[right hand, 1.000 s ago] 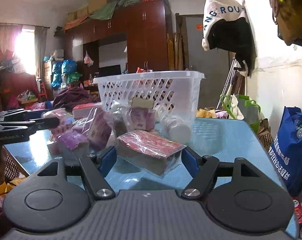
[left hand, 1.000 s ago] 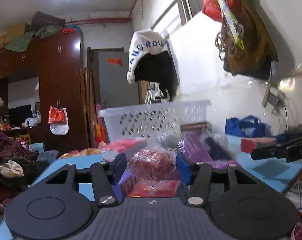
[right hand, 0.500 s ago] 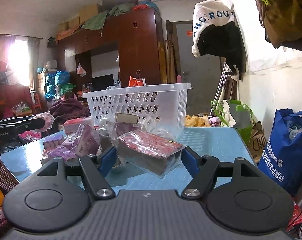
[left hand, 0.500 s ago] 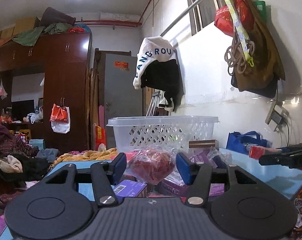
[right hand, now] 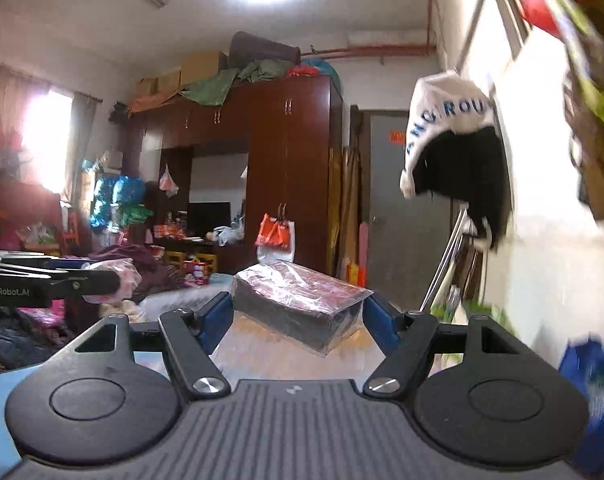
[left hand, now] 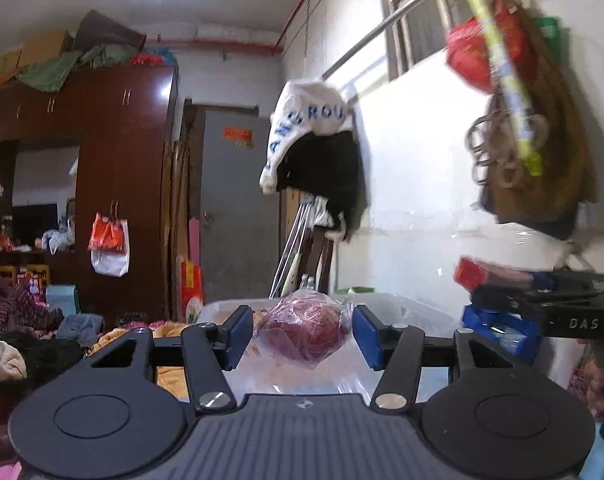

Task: Organize objects
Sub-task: 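Lift both items over the white basket and release them, then grasp the red gold-trimmed box with the left tool while the right tool grasps the clear bottle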

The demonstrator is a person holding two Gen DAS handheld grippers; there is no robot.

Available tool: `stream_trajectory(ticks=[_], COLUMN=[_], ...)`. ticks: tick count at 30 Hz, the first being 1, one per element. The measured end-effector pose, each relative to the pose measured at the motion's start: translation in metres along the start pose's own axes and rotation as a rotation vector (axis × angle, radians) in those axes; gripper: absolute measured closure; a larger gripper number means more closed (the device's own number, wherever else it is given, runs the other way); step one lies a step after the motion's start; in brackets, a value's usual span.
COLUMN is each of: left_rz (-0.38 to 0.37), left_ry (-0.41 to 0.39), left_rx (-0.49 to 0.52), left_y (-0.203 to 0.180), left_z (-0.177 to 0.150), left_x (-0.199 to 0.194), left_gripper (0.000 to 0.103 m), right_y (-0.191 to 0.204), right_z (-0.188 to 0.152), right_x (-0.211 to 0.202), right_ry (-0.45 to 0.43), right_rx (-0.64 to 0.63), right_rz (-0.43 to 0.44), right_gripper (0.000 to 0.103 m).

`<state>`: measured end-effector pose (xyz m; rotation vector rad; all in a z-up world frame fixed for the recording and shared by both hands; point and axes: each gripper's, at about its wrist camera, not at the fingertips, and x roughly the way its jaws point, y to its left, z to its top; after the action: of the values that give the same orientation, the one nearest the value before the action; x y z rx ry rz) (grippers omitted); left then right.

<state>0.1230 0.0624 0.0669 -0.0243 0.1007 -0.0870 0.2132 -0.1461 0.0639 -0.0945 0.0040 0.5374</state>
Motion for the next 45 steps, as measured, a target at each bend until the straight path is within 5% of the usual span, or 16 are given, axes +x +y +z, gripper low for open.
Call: stream_trajectory(ticks=[5,9,12,13,16,18,23,29,34,36,45], left_rz=[0.038,0.045,0.061,0.045,0.012,-0.009,-0.038,-0.070,-0.118,-0.119,-0.080], left_ry=[0.147,0.198,0.217,0.212,0.158,0.107,0.091,0.206,0.287,0.299,0.360], left_rx=[-0.081,-0.034,-0.041,-0.050,-0.065,-0.065,-0.115,-0.095,0.006,0.045,0.056], left_y=[0.018,0.016,0.016,0.017,0.021,0.022,0.028,0.032,0.015,0.007,0.001], left_z=[0.021,0.014,0.010,0.009,0.004,-0.006,-0.056,-0.093,-0.111,-0.115,-0.135], left_x=[0.073,0.095,0.100,0.096,0.061,0.026,-0.044,-0.078,-0.085,-0.082,-0.060], left_gripper=[0.044,0.042,0.015,0.015,0.012,0.000,0.000,0.000,0.004,0.004,0.004], right_y=[-0.013,-0.008,-0.004,-0.006,-0.017,-0.023,-0.042,-0.039,-0.034,-0.036,-0.045], right_z=[0.006,-0.004,-0.006,-0.005,-0.007,-0.021,-0.075,-0.088,-0.093,-0.095,-0.090], right_x=[0.071,0.091,0.071,0.059,0.021,-0.001,-0.003,0.012,0.019,0.019,-0.002], right_ry=[0.147,0.238,0.180,0.158,0.152,0.177,0.408,0.499,0.561,0.565,0.419], right_rx=[0.080,0.055,0.072,0.096,0.154,0.148,0.192,0.170,0.152,0.163,0.184], right_rz=[0.019,0.046,0.017,0.019,0.042,0.023,0.000,0.035,0.083,0.104,0.033], right_gripper=[0.029,0.029,0.010,0.000,0.000,0.000,0.000,0.031,0.041,0.053,0.053])
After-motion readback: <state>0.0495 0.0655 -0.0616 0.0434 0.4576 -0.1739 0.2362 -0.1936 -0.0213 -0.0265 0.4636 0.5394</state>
